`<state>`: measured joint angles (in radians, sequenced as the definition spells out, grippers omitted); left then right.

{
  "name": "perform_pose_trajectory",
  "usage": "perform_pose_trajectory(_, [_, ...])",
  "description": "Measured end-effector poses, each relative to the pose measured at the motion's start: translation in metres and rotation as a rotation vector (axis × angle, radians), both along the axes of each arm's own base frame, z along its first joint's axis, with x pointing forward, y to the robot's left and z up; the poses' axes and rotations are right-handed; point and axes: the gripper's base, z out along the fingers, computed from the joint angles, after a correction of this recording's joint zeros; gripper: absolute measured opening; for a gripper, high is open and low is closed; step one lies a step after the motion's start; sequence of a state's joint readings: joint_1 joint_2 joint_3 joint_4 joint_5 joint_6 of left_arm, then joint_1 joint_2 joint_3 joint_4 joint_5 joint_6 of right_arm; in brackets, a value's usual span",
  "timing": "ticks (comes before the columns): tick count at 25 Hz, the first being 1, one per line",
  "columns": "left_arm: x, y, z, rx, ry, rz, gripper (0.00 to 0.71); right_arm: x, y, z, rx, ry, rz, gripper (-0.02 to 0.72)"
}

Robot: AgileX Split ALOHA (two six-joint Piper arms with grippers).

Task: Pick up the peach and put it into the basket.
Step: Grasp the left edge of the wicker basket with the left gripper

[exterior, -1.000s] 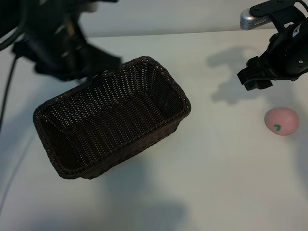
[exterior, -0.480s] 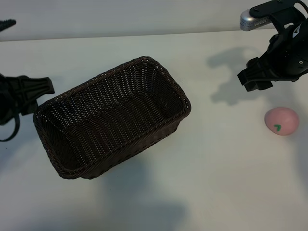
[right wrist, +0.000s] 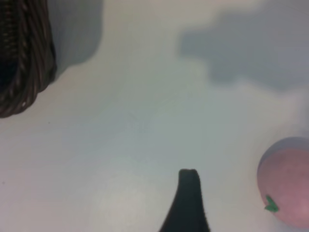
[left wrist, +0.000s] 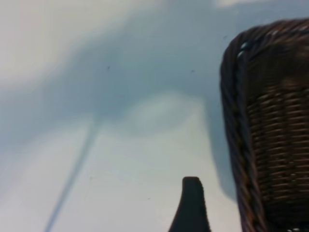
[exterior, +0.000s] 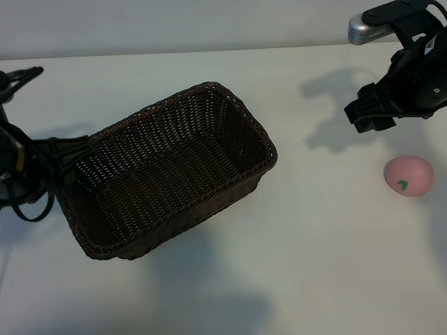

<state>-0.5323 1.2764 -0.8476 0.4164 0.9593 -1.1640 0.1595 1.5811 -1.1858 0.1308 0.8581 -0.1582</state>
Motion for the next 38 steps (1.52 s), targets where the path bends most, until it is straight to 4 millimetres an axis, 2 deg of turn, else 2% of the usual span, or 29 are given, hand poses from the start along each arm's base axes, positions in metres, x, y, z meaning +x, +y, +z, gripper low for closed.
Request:
perform_pose_trajectory(5, [0.004, 0.008, -0.025, -0.078, 0.067, 0.03, 0.591, 0.0, 0.0, 0.0, 0.0, 0.0, 0.0, 0.581])
perform_pose_trajectory(14, [0.014, 0.02, -0.043, -0.117, 0.079, 0.034, 0.591, 0.0, 0.0, 0.0, 0.0, 0.0, 0.0, 0.581])
perform_pose_trajectory(27, [0.036, 0.007, -0.087, -0.162, 0.174, -0.014, 0.591, 0.0, 0.0, 0.0, 0.001, 0.002, 0.0, 0.581])
perform_pose_trajectory(38, [0.04, 0.005, -0.099, -0.169, 0.173, -0.025, 0.583, 0.0, 0.0, 0.0, 0.0, 0.002, 0.0, 0.581])
